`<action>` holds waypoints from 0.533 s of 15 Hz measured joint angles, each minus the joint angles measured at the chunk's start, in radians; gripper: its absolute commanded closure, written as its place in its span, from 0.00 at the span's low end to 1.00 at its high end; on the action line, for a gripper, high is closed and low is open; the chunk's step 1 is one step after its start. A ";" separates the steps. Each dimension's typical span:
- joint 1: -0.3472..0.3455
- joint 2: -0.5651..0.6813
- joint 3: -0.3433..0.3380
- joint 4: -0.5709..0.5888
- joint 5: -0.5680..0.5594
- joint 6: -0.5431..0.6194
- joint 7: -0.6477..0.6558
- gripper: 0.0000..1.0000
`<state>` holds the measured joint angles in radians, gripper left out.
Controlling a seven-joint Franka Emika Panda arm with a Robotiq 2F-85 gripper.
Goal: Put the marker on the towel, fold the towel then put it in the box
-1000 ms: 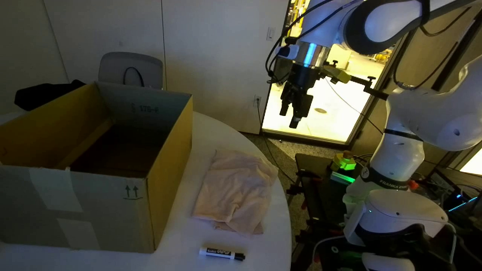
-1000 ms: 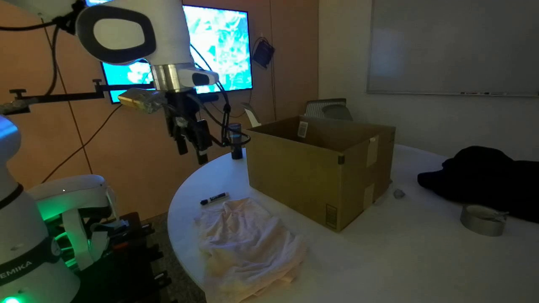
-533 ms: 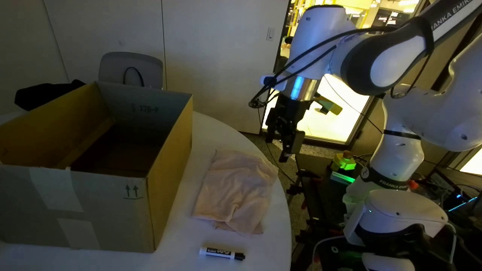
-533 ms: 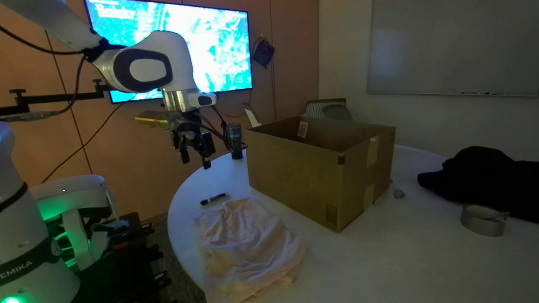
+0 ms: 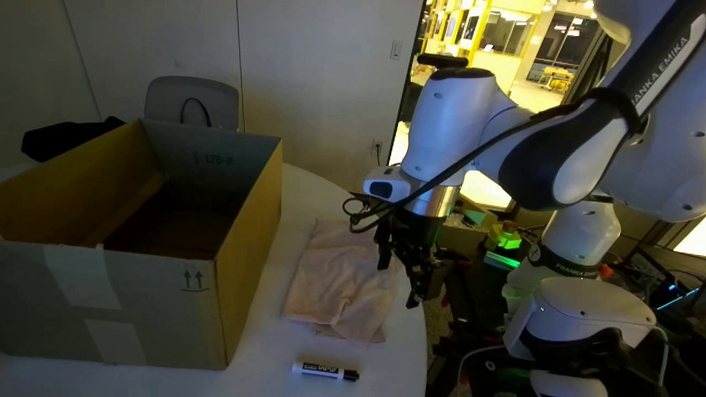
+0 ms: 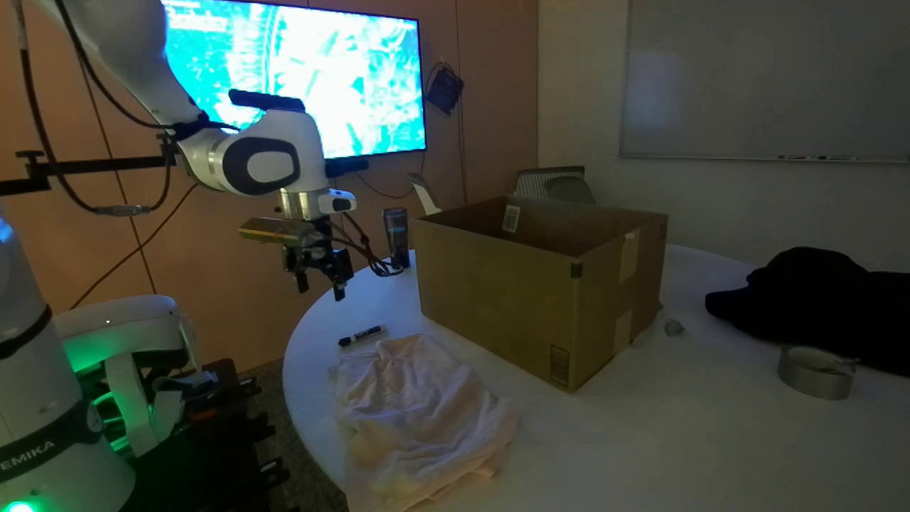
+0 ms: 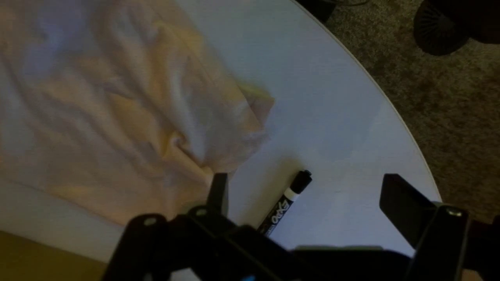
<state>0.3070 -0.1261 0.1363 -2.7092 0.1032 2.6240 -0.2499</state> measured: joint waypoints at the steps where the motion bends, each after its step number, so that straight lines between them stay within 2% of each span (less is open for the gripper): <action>1: 0.012 0.025 0.019 0.013 0.016 0.004 0.000 0.00; 8: 0.033 0.173 0.139 0.120 0.089 0.037 0.023 0.00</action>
<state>0.3400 0.0467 0.2753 -2.5897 0.1922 2.6608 -0.2266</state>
